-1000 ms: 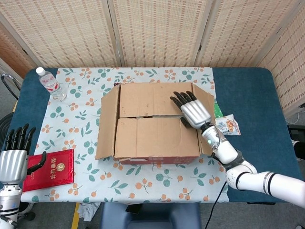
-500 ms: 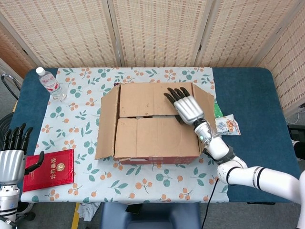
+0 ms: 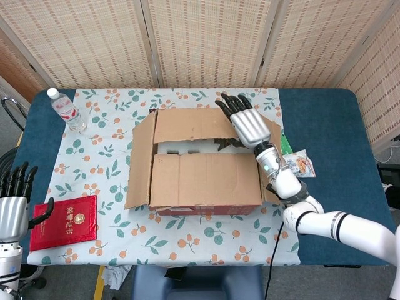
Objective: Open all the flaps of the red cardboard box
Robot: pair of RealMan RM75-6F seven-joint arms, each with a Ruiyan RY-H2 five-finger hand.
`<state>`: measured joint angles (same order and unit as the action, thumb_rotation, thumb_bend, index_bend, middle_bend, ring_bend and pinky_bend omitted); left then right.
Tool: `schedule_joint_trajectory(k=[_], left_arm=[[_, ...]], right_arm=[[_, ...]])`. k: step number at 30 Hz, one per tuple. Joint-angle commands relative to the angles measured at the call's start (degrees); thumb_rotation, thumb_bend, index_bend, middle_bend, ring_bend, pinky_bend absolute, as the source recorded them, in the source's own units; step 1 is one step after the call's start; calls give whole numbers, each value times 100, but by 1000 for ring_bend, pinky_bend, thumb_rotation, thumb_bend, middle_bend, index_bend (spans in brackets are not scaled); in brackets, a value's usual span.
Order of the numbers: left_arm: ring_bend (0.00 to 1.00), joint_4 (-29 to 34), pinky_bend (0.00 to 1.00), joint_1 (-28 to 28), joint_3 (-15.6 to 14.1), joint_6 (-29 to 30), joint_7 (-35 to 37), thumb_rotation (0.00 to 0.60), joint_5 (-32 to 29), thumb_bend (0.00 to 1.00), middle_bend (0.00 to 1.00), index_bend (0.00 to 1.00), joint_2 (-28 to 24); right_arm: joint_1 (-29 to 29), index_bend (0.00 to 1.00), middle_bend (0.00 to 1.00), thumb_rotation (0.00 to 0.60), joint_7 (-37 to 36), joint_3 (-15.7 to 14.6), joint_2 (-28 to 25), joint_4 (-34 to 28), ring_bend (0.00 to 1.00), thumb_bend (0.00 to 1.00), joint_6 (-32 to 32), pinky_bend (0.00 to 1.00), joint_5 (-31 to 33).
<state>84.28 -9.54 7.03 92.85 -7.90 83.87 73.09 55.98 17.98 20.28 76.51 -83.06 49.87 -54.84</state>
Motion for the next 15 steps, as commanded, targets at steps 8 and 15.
schedule_joint_trajectory(k=[8, 15], left_arm=[[0, -106, 0, 7, 165, -195, 468, 365, -239, 464, 0, 0, -99], [0, -226, 0, 3, 296, -411, 810, 369, -505, 464, 0, 0, -162]], right_arm=[[490, 0, 0, 600, -690, 473, 274, 1129, 0, 422, -299, 0, 46], [1017, 0, 0, 600, -1057, 557, 810, 2614, 0, 422, -798, 0, 10]])
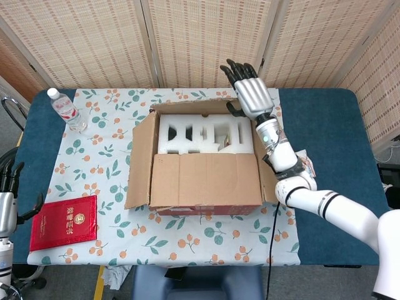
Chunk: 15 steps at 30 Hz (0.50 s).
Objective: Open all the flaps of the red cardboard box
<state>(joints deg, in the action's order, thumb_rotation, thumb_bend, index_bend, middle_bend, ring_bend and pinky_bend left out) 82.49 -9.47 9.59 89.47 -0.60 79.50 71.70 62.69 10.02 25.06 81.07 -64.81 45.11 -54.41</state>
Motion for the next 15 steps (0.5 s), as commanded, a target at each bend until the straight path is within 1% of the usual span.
schedule_joint_trajectory(k=[1, 4, 7, 11, 15], left_arm=[[0, -68, 0, -7, 53, -107, 122, 370, -100, 463, 0, 0, -30], [0, -147, 0, -10, 116, -221, 281, 369, -235, 463, 0, 0, -57], [0, -214, 0, -17, 158, -285, 377, 369, -300, 464, 0, 0, -74], [0, -247, 0, -10, 166, -311, 401, 369, -323, 464, 0, 0, -78], [0, -239, 0, 3, 168, -303, 376, 372, -329, 464, 0, 0, -72]], right_arm=[[416, 0, 0, 600, -319, 83, 438, 1005, 0, 422, -387, 0, -49], [651, 0, 0, 600, -595, 91, 747, 1801, 0, 422, -623, 0, -142], [822, 0, 0, 600, -941, 94, 989, 2426, 0, 422, -800, 0, -281], [950, 0, 0, 600, -1385, 46, 1197, 2994, 0, 422, -904, 0, -522], [988, 0, 0, 600, -1762, -35, 1313, 3327, 0, 422, -939, 0, -741]])
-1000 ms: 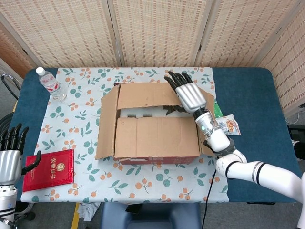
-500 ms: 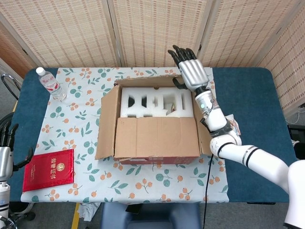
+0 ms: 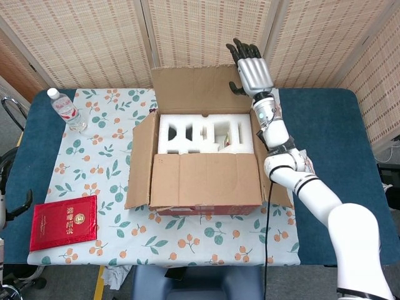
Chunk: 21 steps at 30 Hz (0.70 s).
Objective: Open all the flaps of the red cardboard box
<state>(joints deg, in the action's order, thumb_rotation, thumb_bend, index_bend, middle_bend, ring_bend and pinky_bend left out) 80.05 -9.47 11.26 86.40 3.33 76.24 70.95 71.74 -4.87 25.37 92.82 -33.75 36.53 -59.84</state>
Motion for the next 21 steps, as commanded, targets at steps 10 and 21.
schedule_joint_trajectory(k=[10, 21], left_arm=[[0, 47, 0, -6, -16, 14, -173, 372, 51, 464, 0, 0, 22], [0, 93, 0, -11, -74, 56, -366, 371, 170, 464, 0, 0, 46]], right_arm=[[-365, 0, 0, 600, -1052, -227, -482, -852, 0, 423, -42, 0, -540], [-1496, 0, 0, 600, -2072, -246, -2542, -4243, 0, 422, -891, 0, -175]])
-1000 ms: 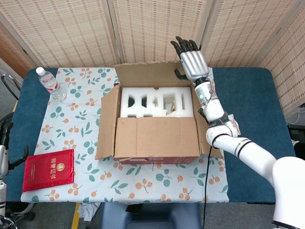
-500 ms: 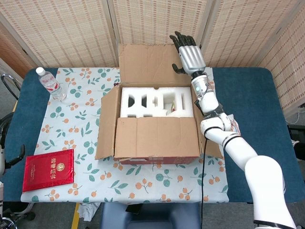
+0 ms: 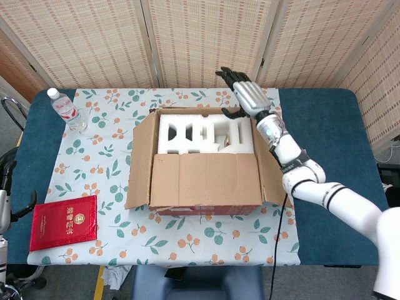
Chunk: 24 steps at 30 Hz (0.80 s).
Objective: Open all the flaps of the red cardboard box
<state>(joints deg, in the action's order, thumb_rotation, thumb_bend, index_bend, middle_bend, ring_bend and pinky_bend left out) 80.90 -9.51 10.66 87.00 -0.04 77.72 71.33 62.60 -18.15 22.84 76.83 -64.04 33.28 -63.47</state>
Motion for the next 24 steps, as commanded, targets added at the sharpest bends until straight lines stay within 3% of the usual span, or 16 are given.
schedule_joint_trajectory(k=[1, 5, 11, 15, 20, 24], left_arm=[[0, 10, 0, -10, -15, -3, -45, 371, 27, 464, 0, 0, 11], [0, 2, 0, -28, -16, -5, -136, 372, 38, 464, 0, 0, 46], [0, -14, 0, -61, -20, -28, -251, 374, 47, 463, 0, 0, 94], [0, -39, 0, -82, -8, -33, -288, 371, 46, 464, 0, 0, 123], [0, -76, 0, -107, -7, -59, -345, 372, 43, 464, 0, 0, 156], [0, -104, 0, -110, 6, -54, -346, 369, 29, 464, 0, 0, 174]], right_arm=[[-652, 0, 0, 600, -906, 25, -1038, -1341, 0, 423, -661, 0, 162], [-995, 0, 0, 600, -1704, 140, -1325, -1751, 0, 422, -984, 19, -188], [-1414, 0, 0, 600, -2913, 270, -1420, -2007, 0, 422, -1179, 177, -965], [-1610, 0, 0, 600, -4123, 352, -1435, -2117, 0, 422, -1156, 257, -1631], [-1535, 0, 0, 600, -5277, 41, -1375, -1836, 0, 422, -833, 263, -2547], [-1260, 0, 0, 600, -6333, -478, -1281, -1468, 0, 422, -447, 263, -3243]])
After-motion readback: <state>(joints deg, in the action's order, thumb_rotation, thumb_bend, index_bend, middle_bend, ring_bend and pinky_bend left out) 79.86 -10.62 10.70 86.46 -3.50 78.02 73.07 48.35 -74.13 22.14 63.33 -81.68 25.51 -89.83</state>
